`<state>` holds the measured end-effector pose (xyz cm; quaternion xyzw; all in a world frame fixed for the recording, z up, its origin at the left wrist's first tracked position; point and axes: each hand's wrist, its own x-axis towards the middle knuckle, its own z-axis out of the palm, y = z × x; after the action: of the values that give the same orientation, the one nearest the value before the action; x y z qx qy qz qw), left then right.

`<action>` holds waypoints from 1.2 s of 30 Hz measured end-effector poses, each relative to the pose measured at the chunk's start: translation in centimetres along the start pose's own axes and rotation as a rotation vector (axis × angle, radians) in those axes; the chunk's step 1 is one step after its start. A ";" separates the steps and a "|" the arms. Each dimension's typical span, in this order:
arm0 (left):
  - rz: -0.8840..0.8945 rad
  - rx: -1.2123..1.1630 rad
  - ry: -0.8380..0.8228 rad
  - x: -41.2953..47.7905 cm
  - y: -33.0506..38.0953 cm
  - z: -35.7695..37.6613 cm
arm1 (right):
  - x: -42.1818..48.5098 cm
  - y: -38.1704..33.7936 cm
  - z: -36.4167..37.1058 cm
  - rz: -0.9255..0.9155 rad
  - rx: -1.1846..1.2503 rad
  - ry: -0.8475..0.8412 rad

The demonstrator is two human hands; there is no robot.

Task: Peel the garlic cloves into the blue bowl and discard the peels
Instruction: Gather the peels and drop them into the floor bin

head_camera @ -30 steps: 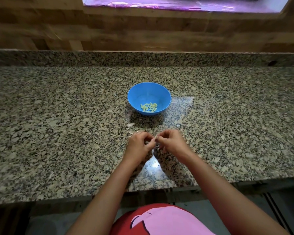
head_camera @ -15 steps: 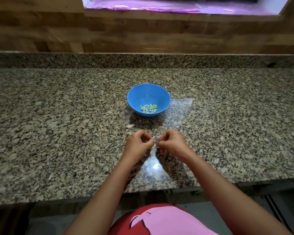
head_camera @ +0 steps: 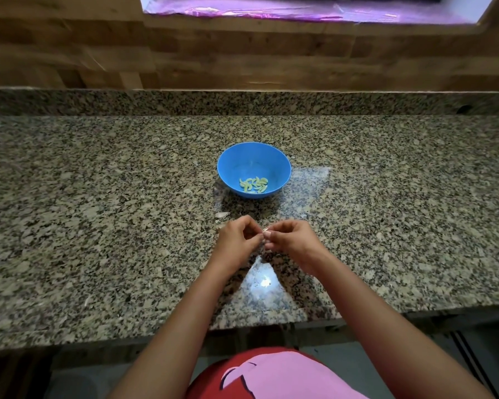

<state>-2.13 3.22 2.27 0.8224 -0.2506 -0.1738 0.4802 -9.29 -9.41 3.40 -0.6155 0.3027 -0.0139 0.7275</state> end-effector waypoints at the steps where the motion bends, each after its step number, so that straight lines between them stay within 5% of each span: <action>1: 0.001 -0.009 -0.007 0.0 -0.1 0.0 | 0.0 0.0 0.0 0.001 -0.003 0.002; 15: -0.091 -0.053 0.158 0.2 -0.8 0.2 | 0.9 0.0 1.3 -0.036 -0.320 0.080; 25: -0.135 -0.162 0.064 0.3 -1.3 0.9 | 1.0 -0.5 1.5 -0.111 -0.406 0.096; 36: -0.167 -0.337 0.103 0.7 -0.5 1.1 | 0.6 -0.2 0.8 -0.059 -0.172 0.089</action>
<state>-2.02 2.27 1.30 0.7563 -0.1240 -0.2101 0.6071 -8.37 -8.98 3.42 -0.6831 0.3165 -0.0370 0.6571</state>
